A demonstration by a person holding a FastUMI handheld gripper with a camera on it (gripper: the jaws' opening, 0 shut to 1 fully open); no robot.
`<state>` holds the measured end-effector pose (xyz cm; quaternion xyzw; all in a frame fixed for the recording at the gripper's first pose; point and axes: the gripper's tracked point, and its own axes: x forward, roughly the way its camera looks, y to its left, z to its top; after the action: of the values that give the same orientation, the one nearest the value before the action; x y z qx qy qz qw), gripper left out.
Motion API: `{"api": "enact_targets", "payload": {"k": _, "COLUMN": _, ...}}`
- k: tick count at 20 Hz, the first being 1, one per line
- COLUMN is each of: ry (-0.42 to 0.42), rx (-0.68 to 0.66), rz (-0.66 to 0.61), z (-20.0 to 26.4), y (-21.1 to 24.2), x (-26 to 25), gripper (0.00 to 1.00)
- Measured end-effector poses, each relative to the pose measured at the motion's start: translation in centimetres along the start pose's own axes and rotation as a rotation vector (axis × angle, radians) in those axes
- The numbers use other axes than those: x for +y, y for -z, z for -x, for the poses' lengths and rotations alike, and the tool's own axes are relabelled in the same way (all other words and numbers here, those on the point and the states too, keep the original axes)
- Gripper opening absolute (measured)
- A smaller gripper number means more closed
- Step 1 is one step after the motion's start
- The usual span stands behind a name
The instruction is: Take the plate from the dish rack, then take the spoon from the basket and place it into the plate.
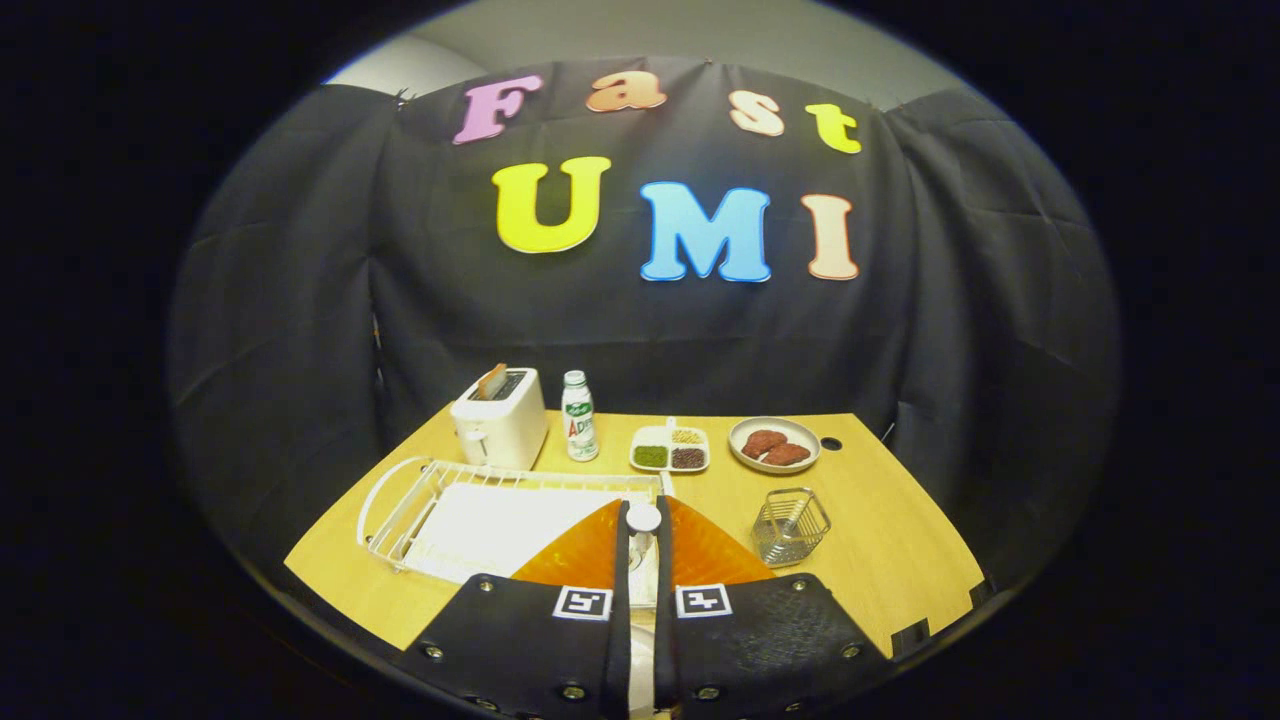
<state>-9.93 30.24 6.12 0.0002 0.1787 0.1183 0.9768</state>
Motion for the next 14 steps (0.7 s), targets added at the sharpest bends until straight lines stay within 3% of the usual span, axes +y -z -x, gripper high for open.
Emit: {"api": "enact_targets", "payload": {"k": 14, "ry": -0.192, "rx": 0.202, "rz": 0.006, "z": 3.2, "y": 10.8, "x": 4.2, "gripper": 0.09}}
